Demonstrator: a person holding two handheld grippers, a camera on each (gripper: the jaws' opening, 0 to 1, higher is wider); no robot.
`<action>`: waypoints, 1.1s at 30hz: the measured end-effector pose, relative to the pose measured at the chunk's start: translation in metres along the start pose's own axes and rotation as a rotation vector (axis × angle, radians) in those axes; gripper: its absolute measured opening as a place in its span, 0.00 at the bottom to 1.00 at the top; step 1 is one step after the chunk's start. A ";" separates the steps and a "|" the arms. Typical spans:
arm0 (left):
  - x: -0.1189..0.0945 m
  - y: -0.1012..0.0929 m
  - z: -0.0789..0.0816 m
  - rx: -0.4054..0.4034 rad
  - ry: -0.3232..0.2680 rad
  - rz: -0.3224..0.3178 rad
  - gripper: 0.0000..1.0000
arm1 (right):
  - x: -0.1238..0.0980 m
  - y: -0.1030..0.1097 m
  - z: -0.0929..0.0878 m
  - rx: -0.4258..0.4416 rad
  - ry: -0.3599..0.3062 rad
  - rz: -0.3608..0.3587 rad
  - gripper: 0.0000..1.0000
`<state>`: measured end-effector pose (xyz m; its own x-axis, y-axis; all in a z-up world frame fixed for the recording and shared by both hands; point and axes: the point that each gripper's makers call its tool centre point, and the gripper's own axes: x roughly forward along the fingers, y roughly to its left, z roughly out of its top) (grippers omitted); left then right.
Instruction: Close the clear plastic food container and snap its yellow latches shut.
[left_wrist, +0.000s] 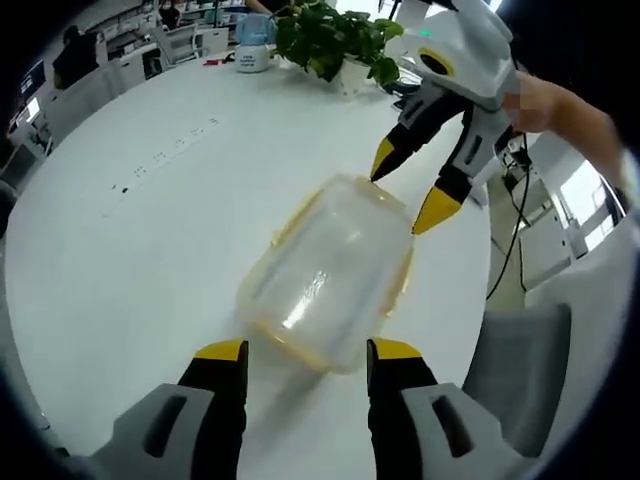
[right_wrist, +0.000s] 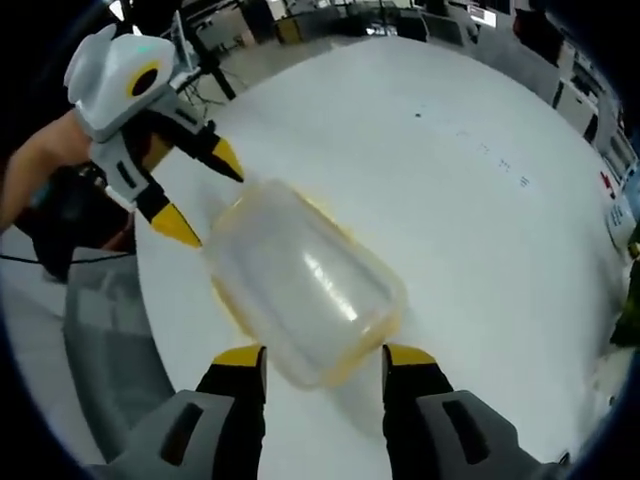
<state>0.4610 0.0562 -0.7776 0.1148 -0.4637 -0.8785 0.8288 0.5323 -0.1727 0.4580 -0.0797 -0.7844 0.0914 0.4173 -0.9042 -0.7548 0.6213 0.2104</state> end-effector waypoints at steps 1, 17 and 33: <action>0.000 0.000 0.001 0.011 0.001 0.000 0.48 | 0.000 0.000 -0.001 -0.023 0.007 -0.002 0.45; 0.002 -0.004 0.013 0.238 0.003 0.003 0.47 | 0.000 0.004 0.005 -0.245 0.032 0.016 0.40; 0.009 -0.008 0.019 0.425 -0.004 0.023 0.44 | 0.007 0.008 0.015 -0.407 0.035 0.001 0.38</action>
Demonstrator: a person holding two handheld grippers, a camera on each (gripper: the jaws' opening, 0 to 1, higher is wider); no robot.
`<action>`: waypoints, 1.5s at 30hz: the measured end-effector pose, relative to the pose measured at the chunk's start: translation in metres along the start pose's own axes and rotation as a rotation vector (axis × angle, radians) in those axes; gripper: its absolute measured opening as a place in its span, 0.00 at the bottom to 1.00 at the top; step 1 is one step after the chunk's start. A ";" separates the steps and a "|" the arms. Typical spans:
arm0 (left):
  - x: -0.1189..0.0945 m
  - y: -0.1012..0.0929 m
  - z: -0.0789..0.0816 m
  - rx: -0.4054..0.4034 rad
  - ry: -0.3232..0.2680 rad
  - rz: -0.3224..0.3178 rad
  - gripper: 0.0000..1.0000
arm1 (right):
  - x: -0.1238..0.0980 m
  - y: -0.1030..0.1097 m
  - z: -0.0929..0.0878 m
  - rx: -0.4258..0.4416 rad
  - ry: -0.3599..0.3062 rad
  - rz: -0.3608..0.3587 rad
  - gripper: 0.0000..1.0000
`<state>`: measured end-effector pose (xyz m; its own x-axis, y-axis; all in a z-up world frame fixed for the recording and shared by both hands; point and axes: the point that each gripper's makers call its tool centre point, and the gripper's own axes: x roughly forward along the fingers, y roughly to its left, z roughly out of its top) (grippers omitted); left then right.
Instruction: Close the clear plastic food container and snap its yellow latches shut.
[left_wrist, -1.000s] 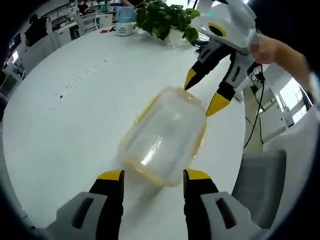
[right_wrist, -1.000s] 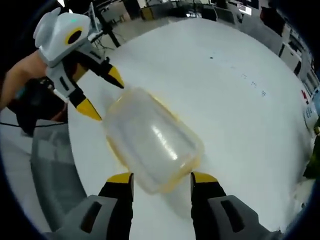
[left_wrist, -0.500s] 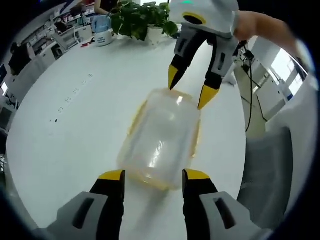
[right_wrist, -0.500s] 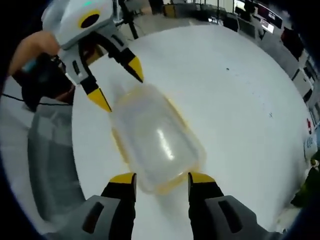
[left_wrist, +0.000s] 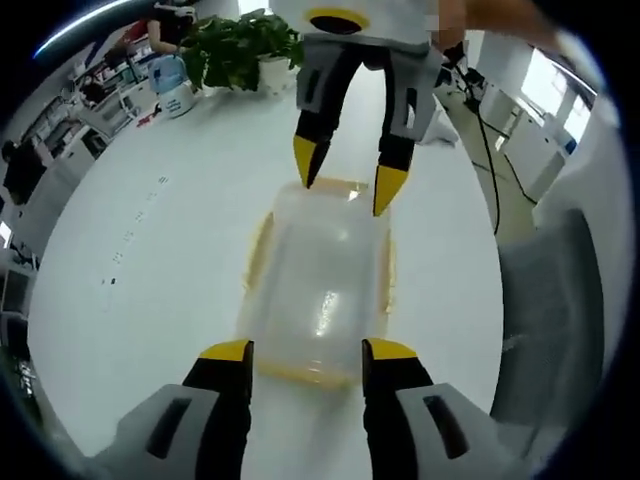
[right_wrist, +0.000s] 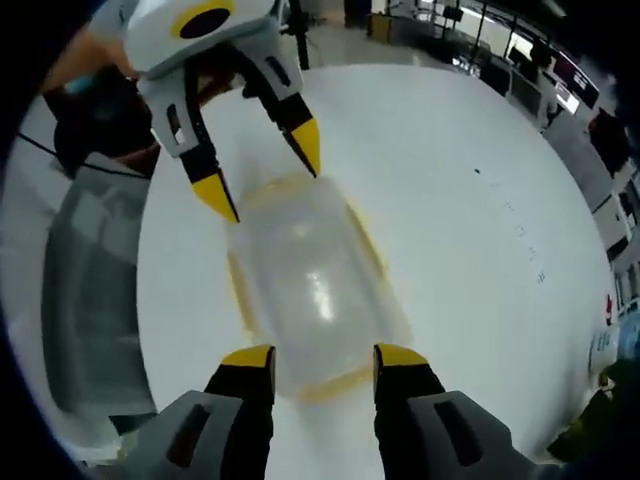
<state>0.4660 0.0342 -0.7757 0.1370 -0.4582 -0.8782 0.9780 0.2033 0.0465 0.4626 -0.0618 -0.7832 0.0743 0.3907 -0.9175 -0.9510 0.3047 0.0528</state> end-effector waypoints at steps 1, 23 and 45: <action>0.000 0.000 0.000 0.005 0.001 0.002 0.43 | 0.000 0.000 0.000 -0.005 0.003 -0.002 0.38; 0.011 -0.004 0.027 0.024 -0.069 0.012 0.42 | 0.007 0.006 0.025 -0.158 -0.049 0.006 0.39; 0.019 -0.006 0.035 -0.002 -0.102 0.034 0.41 | 0.013 0.003 0.046 -0.184 -0.103 0.013 0.38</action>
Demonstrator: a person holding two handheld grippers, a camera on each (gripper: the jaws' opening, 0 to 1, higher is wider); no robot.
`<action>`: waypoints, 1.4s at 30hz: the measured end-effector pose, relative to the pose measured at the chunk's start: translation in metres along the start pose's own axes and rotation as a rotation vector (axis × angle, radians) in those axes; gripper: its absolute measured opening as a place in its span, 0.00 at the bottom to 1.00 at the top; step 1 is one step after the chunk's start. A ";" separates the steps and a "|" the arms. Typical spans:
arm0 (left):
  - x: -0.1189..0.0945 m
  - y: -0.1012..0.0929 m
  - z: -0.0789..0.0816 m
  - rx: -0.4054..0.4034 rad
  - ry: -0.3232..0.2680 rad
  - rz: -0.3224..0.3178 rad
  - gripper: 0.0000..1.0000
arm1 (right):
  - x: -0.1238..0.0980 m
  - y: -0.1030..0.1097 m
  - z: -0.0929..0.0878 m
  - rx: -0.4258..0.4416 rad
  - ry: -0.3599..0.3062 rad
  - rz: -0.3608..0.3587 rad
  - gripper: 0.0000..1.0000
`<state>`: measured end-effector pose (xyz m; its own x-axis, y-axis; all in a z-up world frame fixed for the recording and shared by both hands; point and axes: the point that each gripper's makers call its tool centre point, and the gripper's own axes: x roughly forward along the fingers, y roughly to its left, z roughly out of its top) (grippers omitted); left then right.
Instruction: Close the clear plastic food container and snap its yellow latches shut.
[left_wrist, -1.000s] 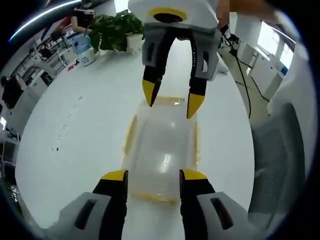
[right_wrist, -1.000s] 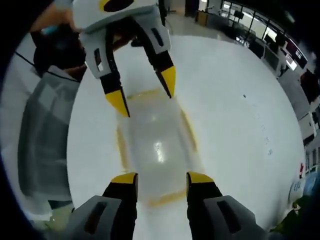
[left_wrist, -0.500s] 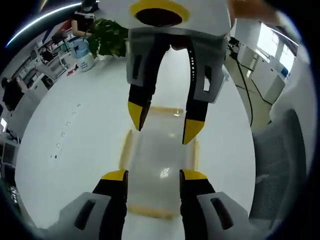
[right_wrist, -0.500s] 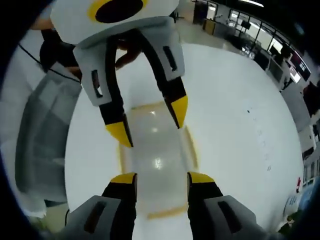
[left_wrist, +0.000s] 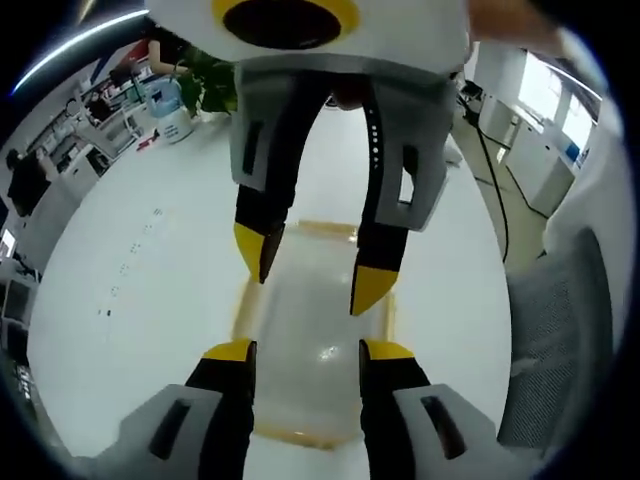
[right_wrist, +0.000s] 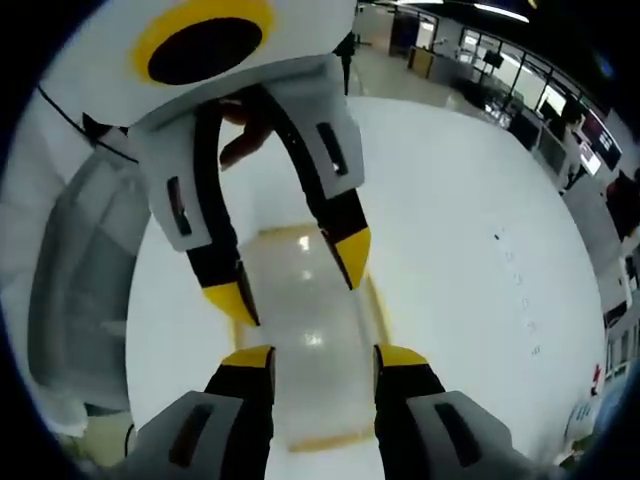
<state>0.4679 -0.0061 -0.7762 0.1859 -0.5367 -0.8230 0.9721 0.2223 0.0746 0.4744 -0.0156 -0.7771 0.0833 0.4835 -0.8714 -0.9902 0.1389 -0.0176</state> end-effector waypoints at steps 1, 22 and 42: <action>0.000 0.000 0.000 -0.002 -0.004 0.001 0.41 | 0.000 0.000 0.000 -0.001 0.001 0.001 0.38; -0.001 -0.026 0.002 -0.065 -0.050 -0.016 0.45 | 0.009 -0.012 0.011 0.010 -0.023 0.008 0.39; 0.008 -0.033 -0.004 -0.009 0.001 0.079 0.49 | 0.023 -0.018 0.011 0.067 -0.010 0.108 0.45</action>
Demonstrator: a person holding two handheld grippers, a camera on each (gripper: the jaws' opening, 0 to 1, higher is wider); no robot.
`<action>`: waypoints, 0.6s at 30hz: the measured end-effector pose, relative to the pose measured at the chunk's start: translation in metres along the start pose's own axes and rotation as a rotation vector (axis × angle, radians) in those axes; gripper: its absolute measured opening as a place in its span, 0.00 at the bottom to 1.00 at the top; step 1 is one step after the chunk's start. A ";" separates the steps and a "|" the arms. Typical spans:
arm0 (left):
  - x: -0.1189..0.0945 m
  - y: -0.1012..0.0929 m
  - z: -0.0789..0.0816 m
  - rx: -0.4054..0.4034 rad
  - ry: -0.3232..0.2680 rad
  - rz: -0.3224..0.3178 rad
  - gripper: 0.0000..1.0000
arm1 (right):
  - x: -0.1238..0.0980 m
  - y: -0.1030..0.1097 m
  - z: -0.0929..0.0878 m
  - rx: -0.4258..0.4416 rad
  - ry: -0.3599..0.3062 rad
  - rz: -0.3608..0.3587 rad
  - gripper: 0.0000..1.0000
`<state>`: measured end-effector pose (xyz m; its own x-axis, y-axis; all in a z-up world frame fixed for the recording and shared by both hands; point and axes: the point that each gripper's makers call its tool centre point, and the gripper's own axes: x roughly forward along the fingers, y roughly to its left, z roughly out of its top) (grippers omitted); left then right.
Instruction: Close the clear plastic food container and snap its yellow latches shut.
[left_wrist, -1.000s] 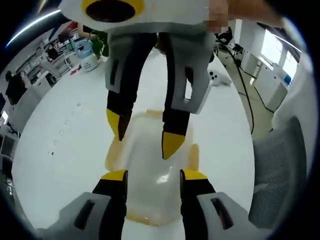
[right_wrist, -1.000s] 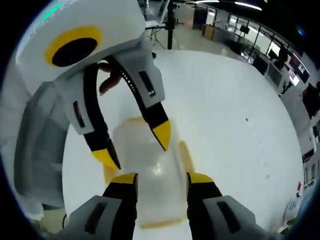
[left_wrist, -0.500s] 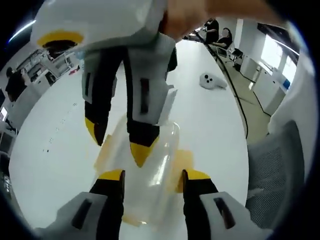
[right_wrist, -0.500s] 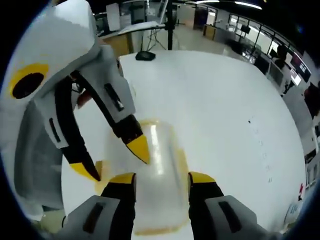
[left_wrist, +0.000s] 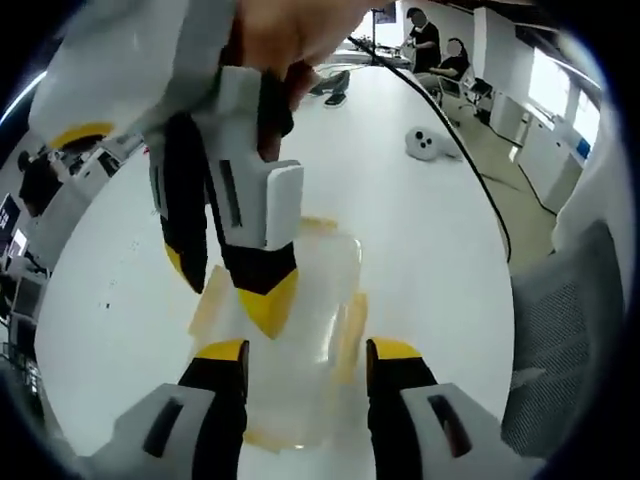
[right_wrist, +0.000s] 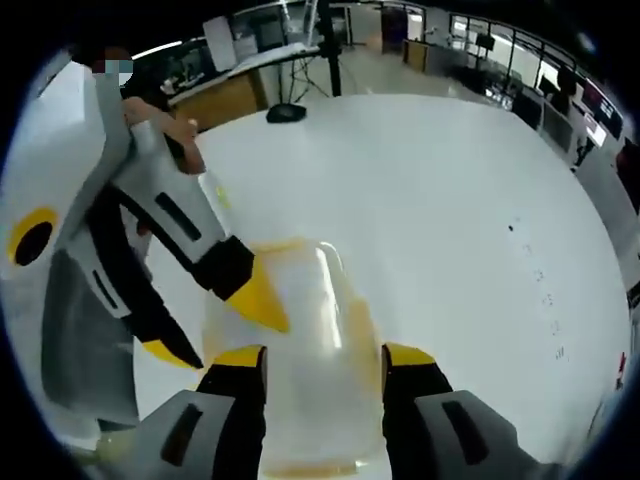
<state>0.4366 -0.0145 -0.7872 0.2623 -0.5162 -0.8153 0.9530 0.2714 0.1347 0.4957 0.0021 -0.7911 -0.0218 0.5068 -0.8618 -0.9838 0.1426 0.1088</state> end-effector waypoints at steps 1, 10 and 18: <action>0.000 0.001 -0.002 0.056 0.020 0.011 0.48 | 0.001 0.001 0.001 -0.008 0.007 0.007 0.45; 0.004 0.001 -0.005 0.127 0.042 0.070 0.45 | 0.007 0.002 0.003 -0.008 0.047 0.075 0.45; 0.007 0.001 -0.006 0.171 0.056 0.103 0.43 | 0.009 0.003 0.001 0.011 0.067 0.108 0.44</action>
<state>0.4388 -0.0128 -0.7966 0.3555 -0.4454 -0.8217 0.9346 0.1764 0.3087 0.4931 0.0077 -0.7981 -0.1401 0.4616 -0.8759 -0.9730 0.0995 0.2081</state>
